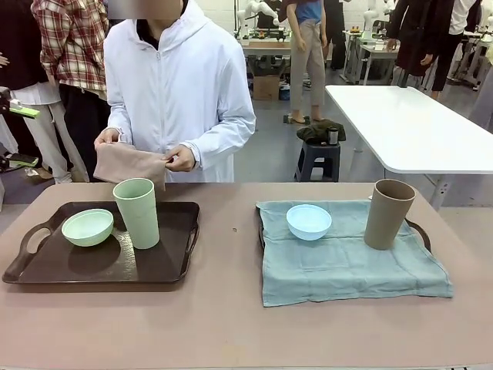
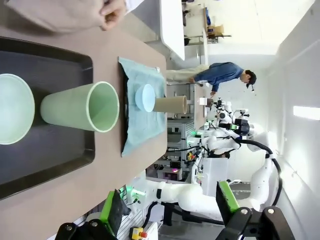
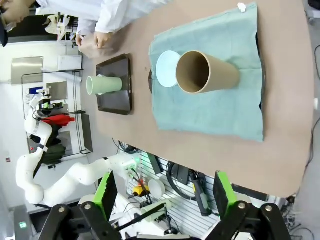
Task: Set up a tray with a mat and arrange the tableware.
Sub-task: Pick up the Picnic Bowl and Reusable plastic cup from the Handle tray in front of the human's position and hold them in the air.
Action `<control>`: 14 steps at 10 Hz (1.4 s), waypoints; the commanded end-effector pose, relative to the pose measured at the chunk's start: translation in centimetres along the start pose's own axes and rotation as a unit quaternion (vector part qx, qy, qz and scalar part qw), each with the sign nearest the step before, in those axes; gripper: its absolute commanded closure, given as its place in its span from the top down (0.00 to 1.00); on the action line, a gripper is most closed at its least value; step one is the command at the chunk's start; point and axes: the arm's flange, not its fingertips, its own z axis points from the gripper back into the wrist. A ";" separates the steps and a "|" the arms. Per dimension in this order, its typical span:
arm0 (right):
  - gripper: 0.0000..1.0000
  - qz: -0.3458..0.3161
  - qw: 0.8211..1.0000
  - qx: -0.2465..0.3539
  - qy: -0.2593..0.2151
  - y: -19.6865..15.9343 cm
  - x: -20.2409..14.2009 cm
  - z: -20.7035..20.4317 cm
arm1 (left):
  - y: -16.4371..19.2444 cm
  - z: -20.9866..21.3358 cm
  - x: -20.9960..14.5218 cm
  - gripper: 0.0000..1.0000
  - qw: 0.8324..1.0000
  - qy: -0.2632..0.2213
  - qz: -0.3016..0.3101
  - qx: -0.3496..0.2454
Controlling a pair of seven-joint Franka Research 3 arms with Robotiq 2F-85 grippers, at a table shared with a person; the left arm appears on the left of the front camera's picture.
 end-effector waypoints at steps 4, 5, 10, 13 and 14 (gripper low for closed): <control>1.00 -0.001 1.000 -0.001 -0.004 0.2 -0.1 0.4 | 0.3 0.5 0.8 1.00 1.000 0.004 0.003 0.011; 1.00 -0.001 1.000 -0.001 -0.004 0.2 -0.1 0.4 | 0.3 0.5 0.8 1.00 1.000 0.004 0.003 0.011; 1.00 -0.001 1.000 -0.001 -0.004 0.2 -0.1 0.4 | 0.3 0.5 0.8 1.00 1.000 0.004 0.003 0.011; 1.00 -0.001 1.000 -0.001 -0.004 0.2 -0.1 0.4 | 0.3 0.5 0.8 1.00 1.000 0.004 0.003 0.011; 1.00 -0.001 1.000 -0.001 -0.004 0.2 -0.1 0.4 | 0.3 0.5 0.8 1.00 1.000 0.004 0.003 0.011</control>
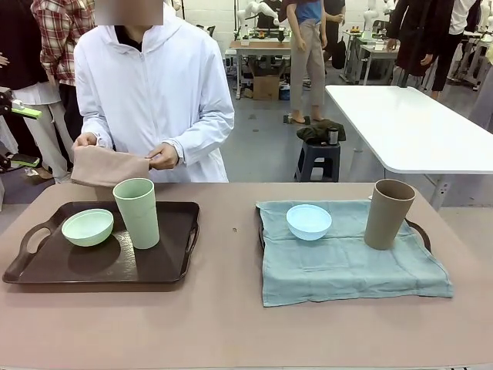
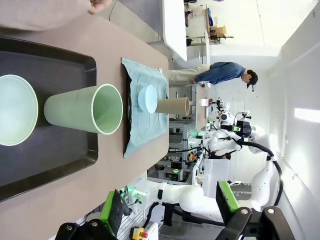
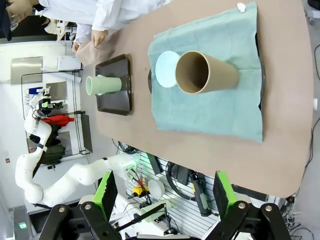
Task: Set up a tray with a mat and arrange the tableware.
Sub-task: Pick up the Picnic Bowl and Reusable plastic cup from the Handle tray in front of the human's position and hold them in the air.
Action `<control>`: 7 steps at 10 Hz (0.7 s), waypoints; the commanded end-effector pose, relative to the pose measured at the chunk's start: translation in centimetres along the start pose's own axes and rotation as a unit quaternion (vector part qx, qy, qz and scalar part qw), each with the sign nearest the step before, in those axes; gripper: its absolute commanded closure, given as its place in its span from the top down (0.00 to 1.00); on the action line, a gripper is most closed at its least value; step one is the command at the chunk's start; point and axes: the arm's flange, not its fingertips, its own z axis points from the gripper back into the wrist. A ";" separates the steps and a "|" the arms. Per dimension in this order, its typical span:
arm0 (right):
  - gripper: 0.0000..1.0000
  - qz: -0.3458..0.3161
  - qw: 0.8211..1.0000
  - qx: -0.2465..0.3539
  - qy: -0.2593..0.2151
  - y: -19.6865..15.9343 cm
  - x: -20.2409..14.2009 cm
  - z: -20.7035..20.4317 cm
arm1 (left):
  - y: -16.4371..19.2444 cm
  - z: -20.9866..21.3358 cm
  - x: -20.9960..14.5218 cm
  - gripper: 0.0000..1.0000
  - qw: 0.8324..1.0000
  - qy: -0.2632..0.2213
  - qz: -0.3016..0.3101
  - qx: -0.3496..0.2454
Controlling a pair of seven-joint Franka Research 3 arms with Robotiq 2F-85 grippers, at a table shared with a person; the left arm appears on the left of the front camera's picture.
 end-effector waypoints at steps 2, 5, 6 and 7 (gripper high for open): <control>1.00 -0.001 1.000 0.001 -0.001 0.1 -0.1 0.1 | 0.0 0.3 0.1 1.00 1.000 0.004 -0.004 0.004; 1.00 -0.001 1.000 0.001 -0.001 0.1 -0.1 0.1 | 0.0 0.3 0.1 1.00 1.000 0.004 -0.004 0.004; 1.00 -0.001 1.000 0.001 -0.001 0.1 -0.1 0.1 | 0.0 0.3 0.1 1.00 1.000 0.004 -0.004 0.004; 1.00 -0.001 1.000 0.001 -0.001 0.1 -0.1 0.1 | 0.0 0.3 0.1 1.00 1.000 0.004 -0.004 0.004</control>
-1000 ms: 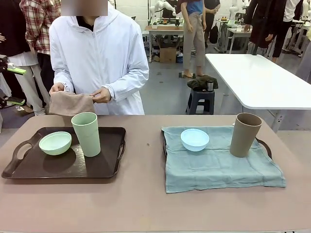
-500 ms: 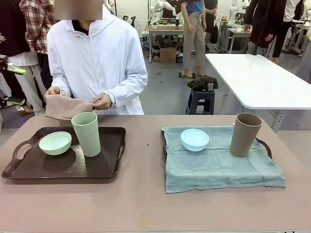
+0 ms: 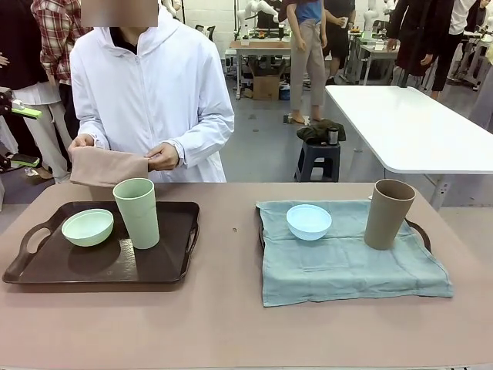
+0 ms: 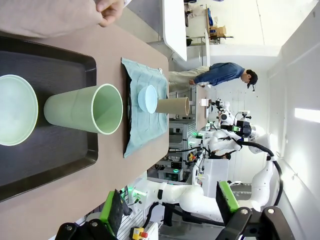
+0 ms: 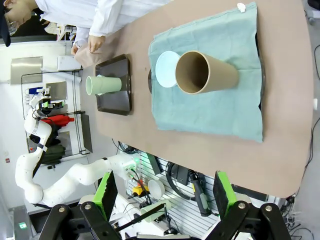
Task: Set up a tray with a mat and arrange the tableware.
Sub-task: Pick up the Picnic Bowl and Reusable plastic cup from the Handle tray in front of the human's position and hold them in the air.
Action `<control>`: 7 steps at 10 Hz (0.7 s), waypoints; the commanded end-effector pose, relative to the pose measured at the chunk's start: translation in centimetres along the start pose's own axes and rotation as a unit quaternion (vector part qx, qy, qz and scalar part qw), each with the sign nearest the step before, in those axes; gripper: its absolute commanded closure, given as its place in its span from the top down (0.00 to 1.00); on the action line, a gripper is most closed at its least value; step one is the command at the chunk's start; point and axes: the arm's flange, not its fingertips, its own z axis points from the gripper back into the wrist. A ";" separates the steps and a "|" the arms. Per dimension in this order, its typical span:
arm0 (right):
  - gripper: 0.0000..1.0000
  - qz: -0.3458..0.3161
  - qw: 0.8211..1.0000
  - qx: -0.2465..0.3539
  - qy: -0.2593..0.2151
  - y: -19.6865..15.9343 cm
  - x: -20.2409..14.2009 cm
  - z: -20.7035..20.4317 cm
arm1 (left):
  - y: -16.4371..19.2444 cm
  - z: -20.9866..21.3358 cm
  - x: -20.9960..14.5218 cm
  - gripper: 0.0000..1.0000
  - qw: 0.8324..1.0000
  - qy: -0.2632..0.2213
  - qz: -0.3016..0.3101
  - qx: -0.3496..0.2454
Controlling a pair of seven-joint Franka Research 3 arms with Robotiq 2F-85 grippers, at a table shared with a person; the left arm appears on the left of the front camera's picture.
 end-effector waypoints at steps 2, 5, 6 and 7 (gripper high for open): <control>1.00 -0.001 1.000 0.001 -0.001 0.1 -0.1 0.1 | 0.0 0.3 0.1 1.00 1.000 0.004 -0.004 0.004; 1.00 -0.001 1.000 0.001 -0.001 0.1 -0.1 0.1 | 0.0 0.3 0.1 1.00 1.000 0.004 -0.004 0.004; 1.00 -0.001 1.000 0.001 -0.001 0.1 -0.1 0.1 | 0.0 0.3 0.1 1.00 1.000 0.004 -0.004 0.004; 1.00 -0.001 1.000 0.001 -0.001 0.1 -0.1 0.1 | 0.0 0.3 0.1 1.00 1.000 0.004 -0.004 0.004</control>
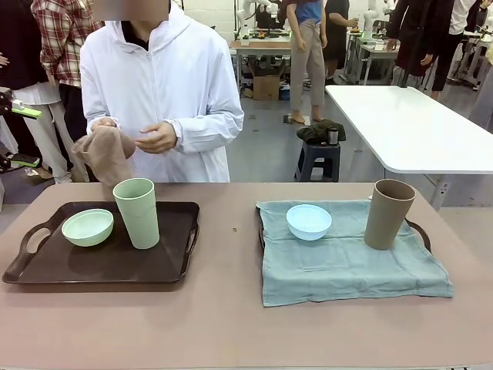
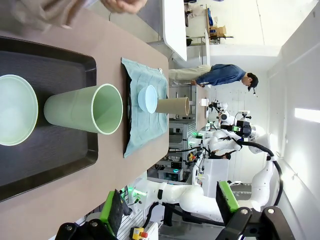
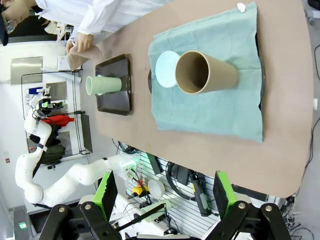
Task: Set up a tray with a mat and arrange the tableware.
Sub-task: Pick up the Picnic Bowl and Reusable plastic cup from the Handle tray in front of the human's position and hold them in the air.
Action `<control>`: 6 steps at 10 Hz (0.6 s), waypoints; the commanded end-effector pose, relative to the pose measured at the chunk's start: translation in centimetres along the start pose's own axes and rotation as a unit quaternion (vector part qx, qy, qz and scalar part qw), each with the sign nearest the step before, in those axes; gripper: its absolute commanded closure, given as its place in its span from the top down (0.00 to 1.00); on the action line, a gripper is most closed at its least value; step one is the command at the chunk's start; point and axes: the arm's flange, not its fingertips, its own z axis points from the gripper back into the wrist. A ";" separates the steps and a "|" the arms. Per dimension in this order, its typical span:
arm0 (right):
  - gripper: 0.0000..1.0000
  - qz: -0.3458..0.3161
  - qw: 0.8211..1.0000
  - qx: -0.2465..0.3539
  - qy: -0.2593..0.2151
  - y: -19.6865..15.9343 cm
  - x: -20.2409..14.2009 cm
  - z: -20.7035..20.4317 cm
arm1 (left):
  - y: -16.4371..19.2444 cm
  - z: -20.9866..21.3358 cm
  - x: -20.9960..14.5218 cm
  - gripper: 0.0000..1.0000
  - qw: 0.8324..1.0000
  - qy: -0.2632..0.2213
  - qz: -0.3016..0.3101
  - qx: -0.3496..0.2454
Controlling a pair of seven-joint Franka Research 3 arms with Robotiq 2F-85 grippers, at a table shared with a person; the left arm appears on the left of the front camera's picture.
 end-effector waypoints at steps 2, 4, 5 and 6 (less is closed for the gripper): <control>1.00 0.040 0.999 -0.012 -0.020 1.1 0.7 -0.3 | -1.1 0.0 0.1 1.00 1.000 -0.003 -0.020 0.020; 1.00 0.097 0.994 -0.054 -0.001 5.1 2.3 -3.4 | -3.2 -0.4 0.0 1.00 0.994 -0.018 -0.064 0.081; 1.00 0.140 0.986 -0.085 0.005 8.0 2.5 -5.5 | -4.7 -0.4 -0.5 1.00 0.989 -0.018 -0.088 0.119; 1.00 0.184 0.976 -0.113 0.013 10.5 2.7 -7.6 | -6.3 -0.4 -0.9 1.00 0.982 -0.016 -0.108 0.152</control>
